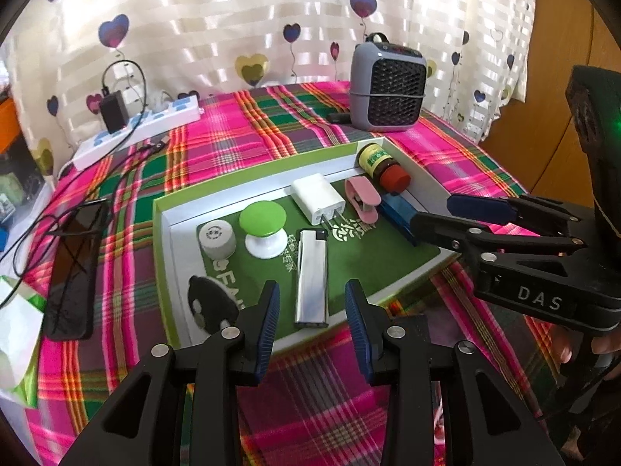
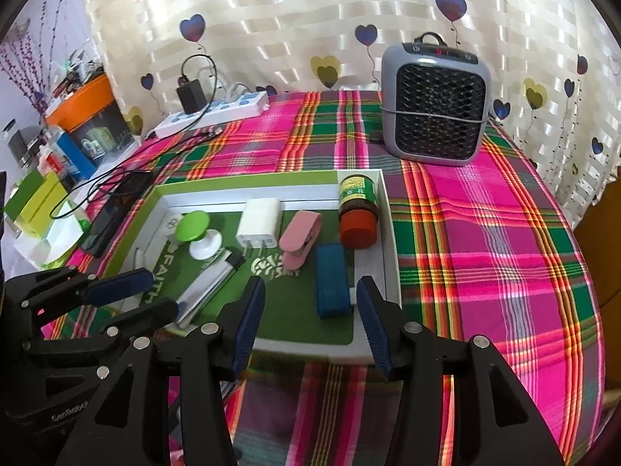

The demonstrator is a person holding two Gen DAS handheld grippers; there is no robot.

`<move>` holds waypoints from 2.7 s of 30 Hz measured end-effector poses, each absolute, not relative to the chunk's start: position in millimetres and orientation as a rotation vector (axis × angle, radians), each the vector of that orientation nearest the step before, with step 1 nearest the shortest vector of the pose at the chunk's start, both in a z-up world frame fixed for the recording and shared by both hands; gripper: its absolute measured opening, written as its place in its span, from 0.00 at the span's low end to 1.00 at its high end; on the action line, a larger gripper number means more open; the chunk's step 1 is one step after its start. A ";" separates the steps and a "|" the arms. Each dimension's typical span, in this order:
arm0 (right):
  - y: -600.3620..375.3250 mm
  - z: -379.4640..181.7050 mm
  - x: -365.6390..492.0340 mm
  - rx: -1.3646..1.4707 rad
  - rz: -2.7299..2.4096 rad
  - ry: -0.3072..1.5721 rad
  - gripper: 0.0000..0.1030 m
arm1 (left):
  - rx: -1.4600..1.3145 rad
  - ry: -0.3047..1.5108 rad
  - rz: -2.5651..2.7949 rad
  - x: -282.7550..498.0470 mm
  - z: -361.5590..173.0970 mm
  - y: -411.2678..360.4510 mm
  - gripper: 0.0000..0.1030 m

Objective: Organize rigid objects
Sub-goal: 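Withdraw both open tools from the box toward the pink hook and black remote, then grasp the pink curved hook with right tool while left tool reaches black remote, then grasp the black rectangular remote with left tool while right tool holds pink hook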

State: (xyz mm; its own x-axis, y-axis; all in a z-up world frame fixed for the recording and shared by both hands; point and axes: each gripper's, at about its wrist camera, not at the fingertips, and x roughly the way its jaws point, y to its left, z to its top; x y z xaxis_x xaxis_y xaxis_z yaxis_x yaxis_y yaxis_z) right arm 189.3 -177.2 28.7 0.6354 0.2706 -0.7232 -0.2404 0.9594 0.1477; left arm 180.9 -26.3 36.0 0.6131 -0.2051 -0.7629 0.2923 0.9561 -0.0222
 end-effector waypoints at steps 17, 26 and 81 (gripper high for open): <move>-171.0 29.8 119.1 0.098 0.311 0.818 0.49 | 0.007 0.812 -0.247 121.4 41.7 6.0 0.33; -149.5 14.9 89.6 0.096 0.300 0.829 0.49 | -0.036 0.821 -0.237 100.2 31.9 22.5 0.33; -149.5 -9.3 79.8 0.033 0.142 0.863 0.42 | -0.046 0.875 -0.319 94.7 16.6 7.2 0.33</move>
State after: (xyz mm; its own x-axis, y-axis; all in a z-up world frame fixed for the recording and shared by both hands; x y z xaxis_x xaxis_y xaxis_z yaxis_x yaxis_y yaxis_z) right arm 79.8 -149.5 -9.3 0.6412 0.1382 -0.7548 -0.1115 0.9900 0.0866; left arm 94.7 7.2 16.6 0.5964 -0.2938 -0.7470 0.2564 0.9516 -0.1696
